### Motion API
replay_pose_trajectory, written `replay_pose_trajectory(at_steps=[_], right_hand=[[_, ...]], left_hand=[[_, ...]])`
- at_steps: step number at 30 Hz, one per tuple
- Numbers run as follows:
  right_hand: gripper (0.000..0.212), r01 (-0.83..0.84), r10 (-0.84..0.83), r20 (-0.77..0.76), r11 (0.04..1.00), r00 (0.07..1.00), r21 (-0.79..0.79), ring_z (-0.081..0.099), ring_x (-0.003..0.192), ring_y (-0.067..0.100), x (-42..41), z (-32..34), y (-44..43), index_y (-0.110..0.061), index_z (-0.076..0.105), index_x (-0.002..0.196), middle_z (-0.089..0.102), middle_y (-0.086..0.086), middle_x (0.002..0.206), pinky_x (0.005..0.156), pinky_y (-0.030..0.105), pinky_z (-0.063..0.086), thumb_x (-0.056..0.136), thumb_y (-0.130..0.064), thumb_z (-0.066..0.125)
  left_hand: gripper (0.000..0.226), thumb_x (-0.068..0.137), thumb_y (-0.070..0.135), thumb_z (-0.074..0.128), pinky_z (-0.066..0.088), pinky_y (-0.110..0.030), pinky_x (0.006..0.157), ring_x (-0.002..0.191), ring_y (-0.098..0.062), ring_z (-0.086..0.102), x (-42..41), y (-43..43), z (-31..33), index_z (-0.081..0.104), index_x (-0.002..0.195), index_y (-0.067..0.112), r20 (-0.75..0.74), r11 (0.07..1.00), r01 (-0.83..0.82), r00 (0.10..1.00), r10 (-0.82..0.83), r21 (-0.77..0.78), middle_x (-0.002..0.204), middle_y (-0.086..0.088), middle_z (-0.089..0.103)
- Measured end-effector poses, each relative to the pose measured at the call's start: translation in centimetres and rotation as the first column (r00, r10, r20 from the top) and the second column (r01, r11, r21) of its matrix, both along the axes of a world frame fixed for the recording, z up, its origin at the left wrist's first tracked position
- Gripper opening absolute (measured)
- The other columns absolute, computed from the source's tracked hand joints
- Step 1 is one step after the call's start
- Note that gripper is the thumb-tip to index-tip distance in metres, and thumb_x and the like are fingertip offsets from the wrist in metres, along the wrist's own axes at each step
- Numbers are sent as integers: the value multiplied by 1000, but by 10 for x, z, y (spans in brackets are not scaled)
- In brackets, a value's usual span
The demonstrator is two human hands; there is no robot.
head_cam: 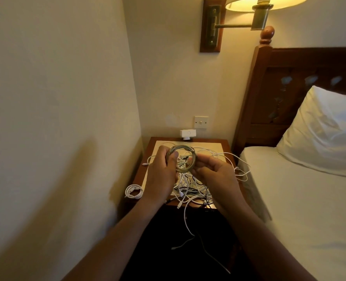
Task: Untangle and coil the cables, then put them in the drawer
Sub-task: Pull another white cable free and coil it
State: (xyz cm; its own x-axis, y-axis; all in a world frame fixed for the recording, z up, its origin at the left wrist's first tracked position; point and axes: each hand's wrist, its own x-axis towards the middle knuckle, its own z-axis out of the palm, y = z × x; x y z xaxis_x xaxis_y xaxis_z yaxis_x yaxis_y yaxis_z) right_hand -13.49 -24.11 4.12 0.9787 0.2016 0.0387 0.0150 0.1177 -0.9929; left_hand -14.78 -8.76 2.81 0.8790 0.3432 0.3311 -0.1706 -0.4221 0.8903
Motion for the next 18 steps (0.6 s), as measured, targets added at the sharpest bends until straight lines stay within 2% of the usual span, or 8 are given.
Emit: replay_pose_trajectory(at_steps=[2, 3, 5, 7, 10, 12, 15, 18], right_hand=[[32, 4, 3, -83, 996, 997, 88, 75, 105, 17, -2, -1, 5, -13, 71, 121, 79, 2, 106, 96, 37, 59, 99, 2, 55], [29, 16, -7, -93, 996, 996, 92, 75, 104, 17, -3, -1, 7, -12, 68, 126, 79, 3, 107, 96, 37, 60, 101, -3, 57], [28, 43, -36, -110, 997, 993, 62, 76, 100, 16, 0, -3, 9, -13, 63, 130, 79, 4, 106, 96, 39, 60, 102, -12, 60], [24, 23, -10, -159, 996, 987, 83, 76, 100, 18, 4, -2, 7, -11, 60, 126, 79, 6, 104, 97, 39, 58, 102, -14, 59], [20, -158, 197, -225, 970, 954, 183, 70, 105, 22, 11, -2, -1, -7, 65, 118, 77, 12, 111, 95, 39, 52, 103, -15, 56], [20, -242, 297, -270, 945, 916, 219, 69, 101, 22, 17, -5, -9, -7, 67, 115, 76, 15, 112, 93, 40, 50, 103, -17, 55], [23, -292, 351, -328, 932, 877, 216, 66, 95, 20, 23, -7, -17, -10, 67, 119, 75, 9, 104, 88, 38, 48, 105, -17, 51], [30, -357, 400, -308, 915, 863, 188, 60, 89, 17, 25, -7, -20, -10, 68, 123, 72, 2, 91, 85, 36, 43, 108, -20, 44]], left_hand=[[15, 109, 31, 45, 53, -40, 53, 54, -13, 61, -2, -6, -6, 53, 106, 19, 53, 998, -31, 998, 29, 46, 76, 2, 64], [15, 109, 32, 43, 54, -39, 54, 58, -12, 63, -4, -10, -8, 52, 107, 20, 50, 997, -26, 998, 22, 72, 79, 3, 65], [16, 110, 34, 40, 53, -28, 54, 64, -6, 64, -7, -15, -10, 50, 108, 21, 11, 995, 21, 1000, -23, 101, 83, 6, 65], [19, 111, 34, 39, 46, -18, 55, 67, 0, 60, -9, -15, -6, 50, 105, 19, -23, 997, 61, 998, -60, 55, 82, 8, 63], [26, 110, 36, 40, 42, -18, 59, 71, -6, 57, -4, -6, 0, 55, 101, 16, -93, 997, 76, 993, -75, 6, 84, 1, 64], [30, 109, 36, 42, 43, -21, 58, 71, -13, 54, -1, 1, 0, 60, 102, 12, -161, 990, 122, 978, -132, -72, 84, -5, 64], [27, 107, 29, 50, 43, -27, 58, 64, -13, 49, -1, 11, 0, 63, 93, 10, -193, 910, 236, 930, -314, -342, 72, 4, 60], [24, 104, 25, 56, 34, -22, 55, 54, -5, 42, -3, 19, 2, 64, 85, 13, -182, 882, 249, 922, -342, -400, 57, 15, 50]])
